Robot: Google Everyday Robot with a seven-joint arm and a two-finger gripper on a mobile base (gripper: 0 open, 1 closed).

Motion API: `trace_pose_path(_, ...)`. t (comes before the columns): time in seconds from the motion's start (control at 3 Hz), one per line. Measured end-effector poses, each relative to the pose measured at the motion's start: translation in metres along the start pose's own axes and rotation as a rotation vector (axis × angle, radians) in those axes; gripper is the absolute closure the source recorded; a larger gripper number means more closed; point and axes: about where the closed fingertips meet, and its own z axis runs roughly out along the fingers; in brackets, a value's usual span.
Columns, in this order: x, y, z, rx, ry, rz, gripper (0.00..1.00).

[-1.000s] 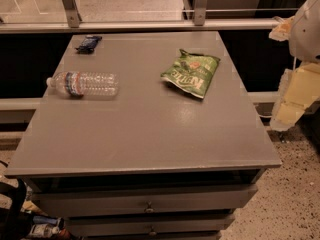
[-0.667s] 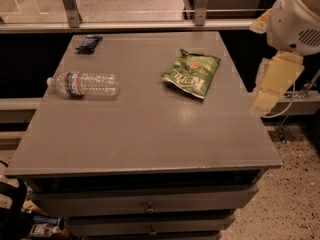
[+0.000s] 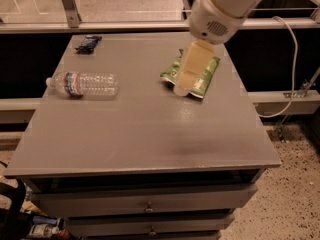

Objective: Place water bottle upright

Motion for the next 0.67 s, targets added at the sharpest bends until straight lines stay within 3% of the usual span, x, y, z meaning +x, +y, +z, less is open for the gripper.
trace_pose_path(0.33,-0.048,0.001,0.037,-0.056,0.012,-0.047,0.00)
trace_pose_path(0.67,-0.080,0.008,0.068,-0.123,0.053,-0.104,0.00)
